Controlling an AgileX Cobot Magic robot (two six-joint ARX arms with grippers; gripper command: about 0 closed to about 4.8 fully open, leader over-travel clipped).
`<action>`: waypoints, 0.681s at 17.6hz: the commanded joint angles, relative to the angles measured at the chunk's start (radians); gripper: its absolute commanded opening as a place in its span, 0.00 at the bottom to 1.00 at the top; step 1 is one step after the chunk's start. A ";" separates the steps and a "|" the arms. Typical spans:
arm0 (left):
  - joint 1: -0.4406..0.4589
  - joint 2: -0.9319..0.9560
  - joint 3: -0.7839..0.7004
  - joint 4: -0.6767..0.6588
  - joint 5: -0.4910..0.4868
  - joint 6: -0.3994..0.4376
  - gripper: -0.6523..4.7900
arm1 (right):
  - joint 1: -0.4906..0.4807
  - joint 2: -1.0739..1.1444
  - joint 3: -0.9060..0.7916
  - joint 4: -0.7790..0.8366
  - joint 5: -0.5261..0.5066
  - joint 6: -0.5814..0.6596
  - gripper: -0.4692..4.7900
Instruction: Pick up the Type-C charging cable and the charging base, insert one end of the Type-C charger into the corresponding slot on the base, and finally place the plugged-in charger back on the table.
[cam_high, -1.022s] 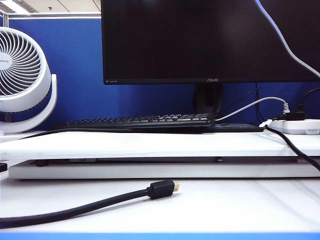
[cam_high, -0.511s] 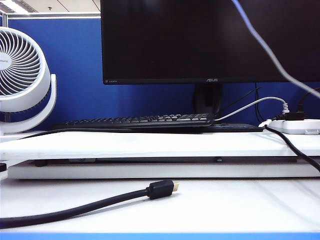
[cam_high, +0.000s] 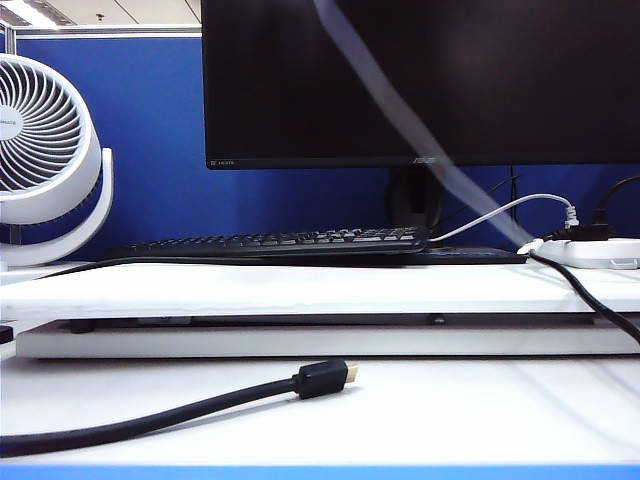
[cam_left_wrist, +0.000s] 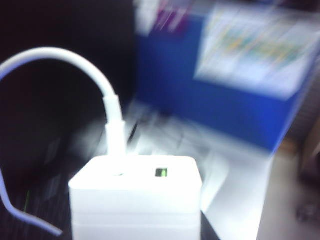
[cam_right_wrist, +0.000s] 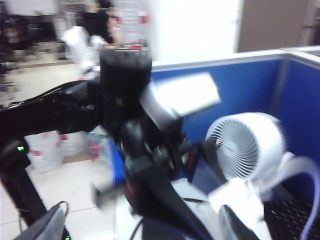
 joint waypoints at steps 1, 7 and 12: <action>-0.001 0.060 0.005 -0.132 -0.024 0.012 0.11 | 0.001 -0.005 0.004 -0.006 0.058 0.004 0.85; -0.002 0.258 0.005 -0.197 -0.023 0.011 0.11 | 0.002 -0.005 0.004 -0.010 0.063 0.011 0.85; -0.023 0.496 0.005 -0.210 -0.016 0.023 0.11 | 0.002 -0.007 0.004 -0.017 0.063 0.011 0.85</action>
